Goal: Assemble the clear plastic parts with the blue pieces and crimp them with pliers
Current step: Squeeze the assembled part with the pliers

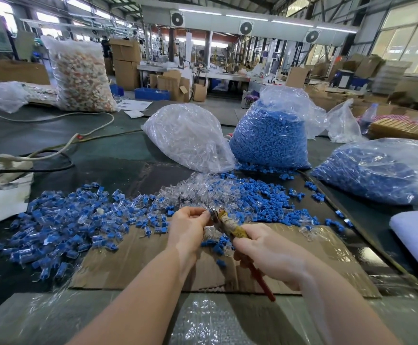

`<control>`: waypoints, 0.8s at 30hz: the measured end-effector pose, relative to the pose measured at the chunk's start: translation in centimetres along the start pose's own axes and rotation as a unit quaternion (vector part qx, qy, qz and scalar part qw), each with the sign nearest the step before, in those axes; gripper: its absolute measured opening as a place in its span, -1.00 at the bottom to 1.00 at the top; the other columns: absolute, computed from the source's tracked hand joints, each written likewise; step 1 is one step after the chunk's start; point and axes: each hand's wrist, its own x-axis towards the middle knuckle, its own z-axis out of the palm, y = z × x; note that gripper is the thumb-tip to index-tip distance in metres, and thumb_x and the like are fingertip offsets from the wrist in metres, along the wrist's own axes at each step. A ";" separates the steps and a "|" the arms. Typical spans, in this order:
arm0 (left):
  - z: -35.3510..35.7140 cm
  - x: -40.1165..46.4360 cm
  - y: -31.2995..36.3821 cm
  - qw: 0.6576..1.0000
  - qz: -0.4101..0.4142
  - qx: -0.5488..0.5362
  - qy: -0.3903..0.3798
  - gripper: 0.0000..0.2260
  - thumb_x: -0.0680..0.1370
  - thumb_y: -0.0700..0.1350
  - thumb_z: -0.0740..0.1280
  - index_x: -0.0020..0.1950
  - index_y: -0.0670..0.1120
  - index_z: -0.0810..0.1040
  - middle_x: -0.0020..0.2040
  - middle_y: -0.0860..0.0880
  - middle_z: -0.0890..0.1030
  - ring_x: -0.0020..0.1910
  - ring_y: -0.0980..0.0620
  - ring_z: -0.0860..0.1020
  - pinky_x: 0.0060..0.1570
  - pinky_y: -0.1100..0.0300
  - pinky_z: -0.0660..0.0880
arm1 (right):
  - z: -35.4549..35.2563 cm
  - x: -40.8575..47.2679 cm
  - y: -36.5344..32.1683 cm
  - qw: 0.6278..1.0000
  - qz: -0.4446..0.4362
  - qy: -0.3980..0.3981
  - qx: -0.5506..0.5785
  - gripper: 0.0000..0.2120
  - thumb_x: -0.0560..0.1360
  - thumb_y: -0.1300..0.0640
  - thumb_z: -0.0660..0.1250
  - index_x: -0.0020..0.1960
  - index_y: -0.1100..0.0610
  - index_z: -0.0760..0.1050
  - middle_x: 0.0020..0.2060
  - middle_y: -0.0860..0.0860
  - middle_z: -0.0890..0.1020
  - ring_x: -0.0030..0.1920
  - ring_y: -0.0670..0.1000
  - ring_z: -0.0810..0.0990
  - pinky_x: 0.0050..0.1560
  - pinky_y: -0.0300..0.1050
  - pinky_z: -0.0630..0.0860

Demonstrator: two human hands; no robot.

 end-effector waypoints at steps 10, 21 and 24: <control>-2.8 0.7 0.2 0.988 0.086 0.112 0.057 -0.91 0.56 -0.20 0.28 -0.12 -0.04 0.47 -0.23 -0.03 0.57 -0.42 0.13 0.47 -0.49 0.36 0.35 | -0.1 0.9 2.1 0.993 -0.026 0.104 0.040 -0.95 0.50 0.20 0.27 -0.08 0.16 0.51 -0.47 -0.15 0.49 -0.50 -0.16 0.37 -0.46 -0.34 0.29; -9.9 3.1 -0.8 0.795 0.195 0.538 0.200 -0.79 0.61 0.00 0.19 0.17 0.09 0.56 -0.01 0.03 0.57 -0.32 0.06 0.42 -0.40 0.22 0.22 | 0.1 2.4 7.6 0.885 0.163 0.263 -0.349 -0.47 0.56 -0.15 0.16 0.46 -0.03 0.14 0.33 0.08 0.36 0.35 0.11 0.30 0.30 0.07 0.30; -9.9 3.1 -0.8 0.781 0.173 0.572 0.182 -0.67 0.61 0.06 0.14 0.37 0.12 0.38 0.04 0.02 0.46 -0.34 0.08 0.41 -0.36 0.20 0.31 | 0.1 2.4 7.8 0.879 0.165 0.258 -0.365 -0.47 0.56 -0.21 0.11 0.46 -0.04 0.15 0.32 0.08 0.37 0.35 0.11 0.30 0.29 0.09 0.30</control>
